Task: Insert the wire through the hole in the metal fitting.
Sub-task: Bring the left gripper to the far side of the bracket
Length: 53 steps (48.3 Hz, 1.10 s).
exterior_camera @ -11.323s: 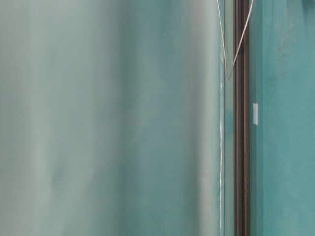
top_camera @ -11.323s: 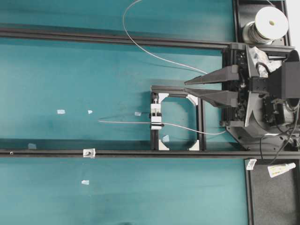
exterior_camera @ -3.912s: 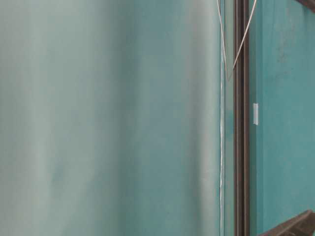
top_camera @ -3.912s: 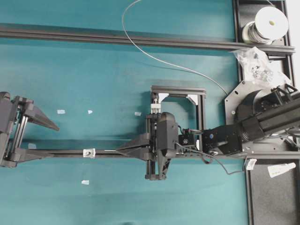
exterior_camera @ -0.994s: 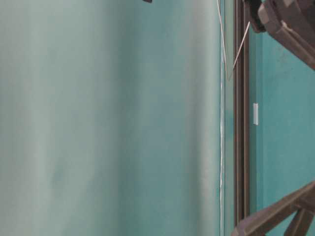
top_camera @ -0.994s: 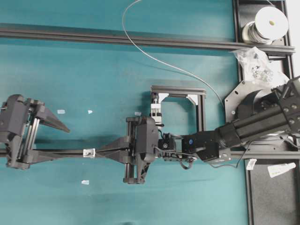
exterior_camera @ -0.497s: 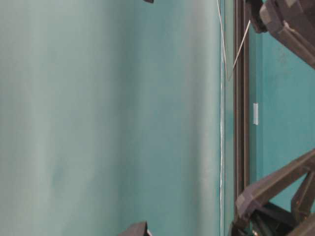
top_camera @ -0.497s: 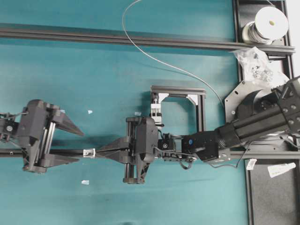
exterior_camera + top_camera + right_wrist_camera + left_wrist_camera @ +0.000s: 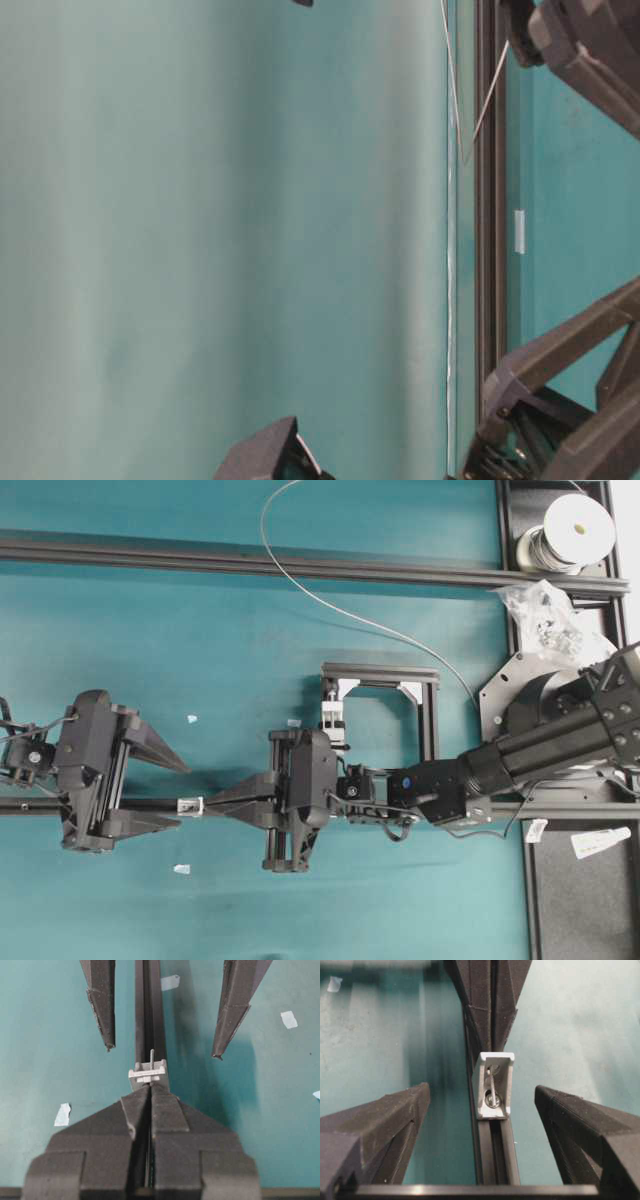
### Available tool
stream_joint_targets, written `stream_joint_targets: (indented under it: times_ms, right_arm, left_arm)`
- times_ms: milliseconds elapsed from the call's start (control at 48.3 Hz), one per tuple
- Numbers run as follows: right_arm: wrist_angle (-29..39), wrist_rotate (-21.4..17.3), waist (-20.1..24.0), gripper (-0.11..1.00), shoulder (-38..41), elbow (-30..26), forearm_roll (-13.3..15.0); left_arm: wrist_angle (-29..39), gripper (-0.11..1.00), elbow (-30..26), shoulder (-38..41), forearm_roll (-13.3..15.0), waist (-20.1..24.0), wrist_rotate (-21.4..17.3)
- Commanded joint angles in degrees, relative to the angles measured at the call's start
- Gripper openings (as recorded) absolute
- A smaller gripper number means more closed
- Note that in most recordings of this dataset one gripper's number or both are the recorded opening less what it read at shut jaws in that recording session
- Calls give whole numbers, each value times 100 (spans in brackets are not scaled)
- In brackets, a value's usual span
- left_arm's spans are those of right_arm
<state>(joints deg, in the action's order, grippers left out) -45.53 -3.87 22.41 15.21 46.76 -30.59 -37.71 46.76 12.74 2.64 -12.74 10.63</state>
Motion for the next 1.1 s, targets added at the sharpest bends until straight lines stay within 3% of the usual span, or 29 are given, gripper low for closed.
stream_joint_targets:
  times_ms: [0, 269, 849, 973, 1076]
  right_arm:
    - [-18, 0, -18, -1, -79, -70, -9]
    - [-18, 9, -9, -1, -79, -79, -9]
    - [-18, 9, -18, -1, -79, -79, -9]
    - [-18, 9, -18, -1, -79, -79, -9]
    - [-18, 9, -18, -1, -79, -79, -9]
  left_arm:
    - [0, 67, -88, -79, 9, 18, 44]
    - [220, 24, -114, -88, 9, -18, 44]
    - [448, 21, -220, -79, 9, -62, 114]
    - [501, 16, -237, -88, 9, -62, 158]
    - [598, 6, -272, -79, 9, -62, 229]
